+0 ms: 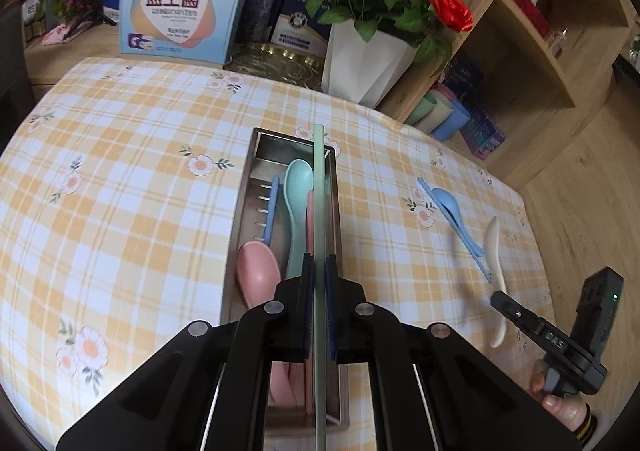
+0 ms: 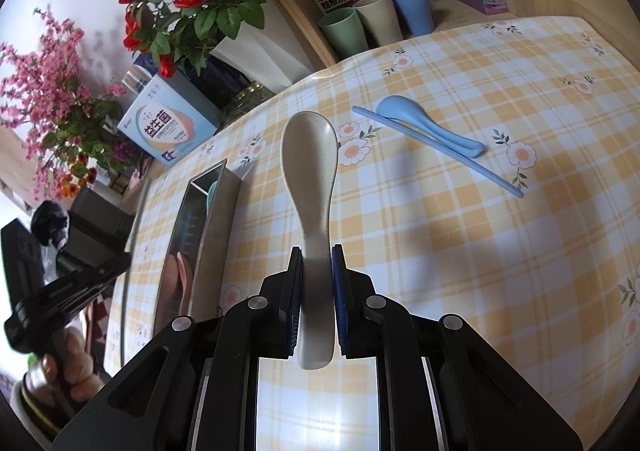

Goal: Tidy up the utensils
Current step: 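Lower the green chopstick into the steel caddy with the left tool and open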

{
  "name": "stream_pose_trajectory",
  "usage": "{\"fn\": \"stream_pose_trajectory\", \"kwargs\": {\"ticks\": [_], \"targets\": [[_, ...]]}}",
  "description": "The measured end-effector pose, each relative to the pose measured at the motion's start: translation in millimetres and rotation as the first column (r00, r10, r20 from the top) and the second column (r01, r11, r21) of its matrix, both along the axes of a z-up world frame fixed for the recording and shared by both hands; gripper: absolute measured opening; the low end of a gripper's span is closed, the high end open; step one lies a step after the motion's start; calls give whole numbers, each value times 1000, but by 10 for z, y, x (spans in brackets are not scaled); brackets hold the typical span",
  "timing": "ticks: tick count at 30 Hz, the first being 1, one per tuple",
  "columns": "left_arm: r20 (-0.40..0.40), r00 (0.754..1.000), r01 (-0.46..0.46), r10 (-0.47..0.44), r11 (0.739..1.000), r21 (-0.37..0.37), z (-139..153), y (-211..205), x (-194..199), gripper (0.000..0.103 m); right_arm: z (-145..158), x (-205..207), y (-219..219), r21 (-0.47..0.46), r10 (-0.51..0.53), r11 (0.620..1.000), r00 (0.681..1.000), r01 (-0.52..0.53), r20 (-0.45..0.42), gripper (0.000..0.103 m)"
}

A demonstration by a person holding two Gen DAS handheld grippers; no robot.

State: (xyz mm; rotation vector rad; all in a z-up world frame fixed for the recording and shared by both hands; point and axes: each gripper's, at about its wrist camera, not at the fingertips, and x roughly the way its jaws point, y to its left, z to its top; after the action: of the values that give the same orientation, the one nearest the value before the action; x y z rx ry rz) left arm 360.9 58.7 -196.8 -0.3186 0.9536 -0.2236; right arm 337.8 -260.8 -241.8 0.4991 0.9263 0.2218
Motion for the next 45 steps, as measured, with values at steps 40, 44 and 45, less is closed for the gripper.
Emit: {"fn": "stream_pose_trajectory", "kwargs": {"ticks": [40, 44, 45], "targets": [[-172, 979, 119, -106, 991, 67, -635, -255, 483, 11, -139, 42, -172, 0, -48, 999, 998, 48, -34, 14], [-153, 978, 156, -139, 982, 103, -558, -293, 430, 12, -140, 47, -148, 2, -44, 999, 998, 44, -35, 14], [-148, 978, 162, -144, 980, 112, -535, -300, 418, 12, -137, 48, -141, 3, -42, 999, 999, 42, -35, 14]]}}
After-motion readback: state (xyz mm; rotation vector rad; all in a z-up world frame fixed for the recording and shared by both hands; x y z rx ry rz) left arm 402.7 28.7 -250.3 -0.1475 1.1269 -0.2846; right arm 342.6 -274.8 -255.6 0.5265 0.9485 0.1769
